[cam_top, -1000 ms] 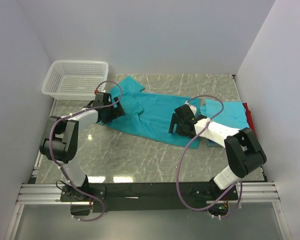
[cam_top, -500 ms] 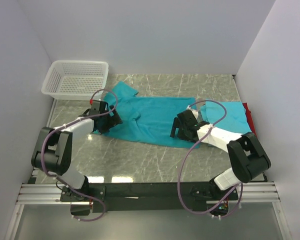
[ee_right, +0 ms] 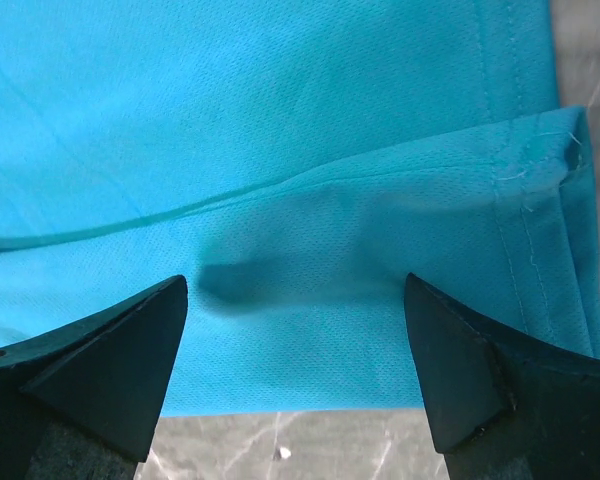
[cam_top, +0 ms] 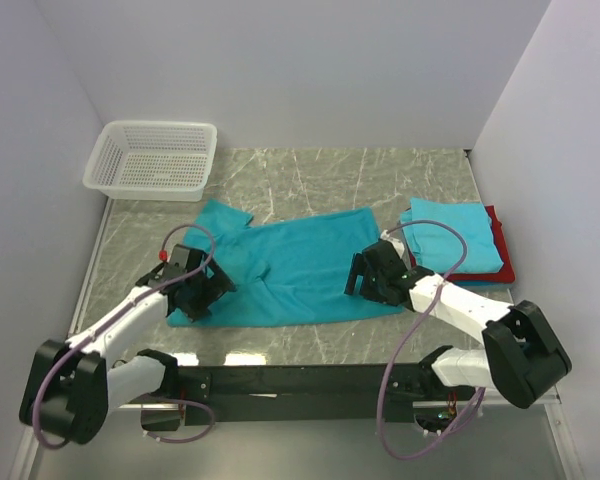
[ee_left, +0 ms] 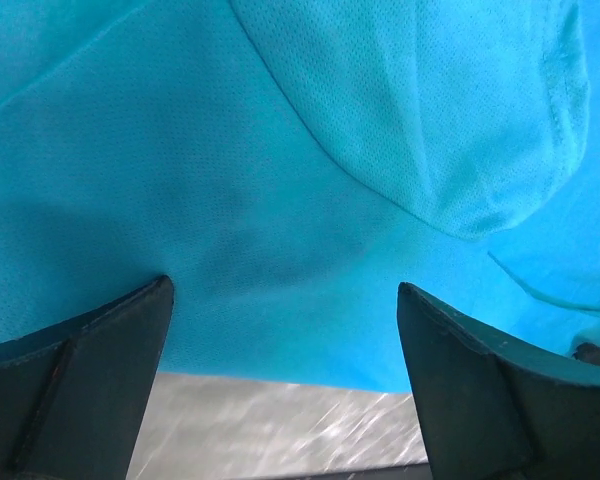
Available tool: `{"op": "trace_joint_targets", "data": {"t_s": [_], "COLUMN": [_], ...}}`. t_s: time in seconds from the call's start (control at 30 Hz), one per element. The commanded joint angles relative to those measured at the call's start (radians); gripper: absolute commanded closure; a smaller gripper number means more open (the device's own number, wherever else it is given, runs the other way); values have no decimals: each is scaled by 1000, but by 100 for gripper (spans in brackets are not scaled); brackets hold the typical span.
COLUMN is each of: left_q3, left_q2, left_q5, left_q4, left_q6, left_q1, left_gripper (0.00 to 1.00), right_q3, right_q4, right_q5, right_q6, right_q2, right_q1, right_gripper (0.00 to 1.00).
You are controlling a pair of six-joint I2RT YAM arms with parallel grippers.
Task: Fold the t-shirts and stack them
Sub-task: Fold the tshirt
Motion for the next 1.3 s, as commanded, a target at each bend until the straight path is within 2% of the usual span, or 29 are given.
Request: {"op": "trace_joint_targets", "data": {"t_s": [0.0, 0.13, 0.23, 0.37, 0.47, 0.53, 0.7, 0.87, 1.0, 1.27], "left_q3": [-46, -70, -25, 112, 217, 284, 397, 483, 515, 756], "left_q2": [-77, -159, -242, -293, -241, -164, 42, 198, 345, 633], "left_q5": [-26, -12, -35, -162, -280, -329, -348, -299, -248, -259], "left_q4": [-143, -190, -249, -259, -200, -119, -3, 101, 271, 232], "left_q6": [-58, -95, -98, -46, 20, 67, 134, 206, 285, 338], "left_q1": [-8, -16, -20, -22, -19, -16, 9, 56, 84, 92], "left_gripper": [1, 1, 1, 1, 1, 1, 0, 1, 1, 0], "right_q3": [-52, -62, -15, 86, 152, 191, 241, 228, 229, 215], "right_q4": [-99, -108, -137, -176, -162, -153, -141, -113, -111, -84], "right_q5": [-3, -11, 12, 43, 68, 71, 74, 54, 48, 15], "right_q6": [55, 57, 32, -11, -43, -60, -75, -66, -72, -83], "right_q2": [-30, -65, -100, -137, -143, -134, -119, -140, -136, -142], "right_q1": [29, 40, 41, 41, 38, 32, 11, -21, -51, -103], "right_gripper": [5, 5, 5, 5, 4, 4, 4, 3, 3, 3]}}
